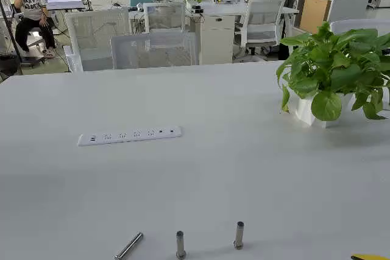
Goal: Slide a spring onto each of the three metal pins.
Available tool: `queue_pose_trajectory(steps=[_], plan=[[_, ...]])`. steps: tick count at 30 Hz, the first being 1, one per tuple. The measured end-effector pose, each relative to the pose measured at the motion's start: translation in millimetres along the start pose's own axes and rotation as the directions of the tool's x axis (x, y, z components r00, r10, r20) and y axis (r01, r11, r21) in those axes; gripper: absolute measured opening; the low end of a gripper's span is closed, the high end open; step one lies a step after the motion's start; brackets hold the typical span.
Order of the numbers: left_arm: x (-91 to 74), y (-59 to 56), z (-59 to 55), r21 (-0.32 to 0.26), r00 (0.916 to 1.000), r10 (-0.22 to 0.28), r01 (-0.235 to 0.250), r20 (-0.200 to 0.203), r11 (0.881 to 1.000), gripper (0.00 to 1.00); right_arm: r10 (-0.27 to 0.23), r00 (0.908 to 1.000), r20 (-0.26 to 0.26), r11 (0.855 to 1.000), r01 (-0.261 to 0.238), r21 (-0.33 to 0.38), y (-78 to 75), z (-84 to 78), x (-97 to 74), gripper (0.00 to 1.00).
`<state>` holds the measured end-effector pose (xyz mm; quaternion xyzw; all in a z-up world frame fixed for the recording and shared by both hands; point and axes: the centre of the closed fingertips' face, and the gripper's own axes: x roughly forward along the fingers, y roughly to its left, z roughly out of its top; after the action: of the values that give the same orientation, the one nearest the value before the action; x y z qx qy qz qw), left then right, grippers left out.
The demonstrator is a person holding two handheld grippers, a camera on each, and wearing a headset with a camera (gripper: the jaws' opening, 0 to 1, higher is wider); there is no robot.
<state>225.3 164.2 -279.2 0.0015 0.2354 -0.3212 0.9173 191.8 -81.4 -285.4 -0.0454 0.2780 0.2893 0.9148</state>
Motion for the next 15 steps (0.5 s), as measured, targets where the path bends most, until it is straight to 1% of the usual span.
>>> queue_pose_trajectory(steps=[1, 5, 6, 11, 15], plan=[[-0.6, 0.1, 1.1, 0.007, 1.0000, -0.001, 0.001, 0.001, 1.000, 0.99, 0.001, 1.0000, 0.009, 1.000, -0.001, -0.004, 2.9, 3.0, 1.1, 0.99], [-3.0, 3.1, 3.1, 0.012, 0.9999, 0.004, -0.004, 0.009, 1.000, 0.99, 0.000, 0.9999, 0.015, 1.000, 0.000, -0.020, 8.7, 6.2, 3.3, 0.99], [-3.9, 3.2, 3.7, 0.015, 0.9999, 0.004, -0.005, 0.012, 1.000, 0.99, -0.003, 0.9997, 0.025, 1.000, 0.003, -0.020, 9.5, 8.8, 3.5, 0.99], [-7.6, 3.0, 0.5, 0.024, 0.9999, 0.009, -0.009, 0.009, 1.000, 0.99, -0.016, 0.9991, 0.038, 1.000, 0.017, -0.020, 7.6, 10.6, 2.7, 0.99], [-10.2, 3.0, -1.5, 0.025, 0.9997, 0.021, -0.021, 0.012, 0.999, 0.99, -0.045, 0.9966, 0.070, 0.999, 0.047, -0.027, 3.4, 15.5, -0.2, 0.99]])
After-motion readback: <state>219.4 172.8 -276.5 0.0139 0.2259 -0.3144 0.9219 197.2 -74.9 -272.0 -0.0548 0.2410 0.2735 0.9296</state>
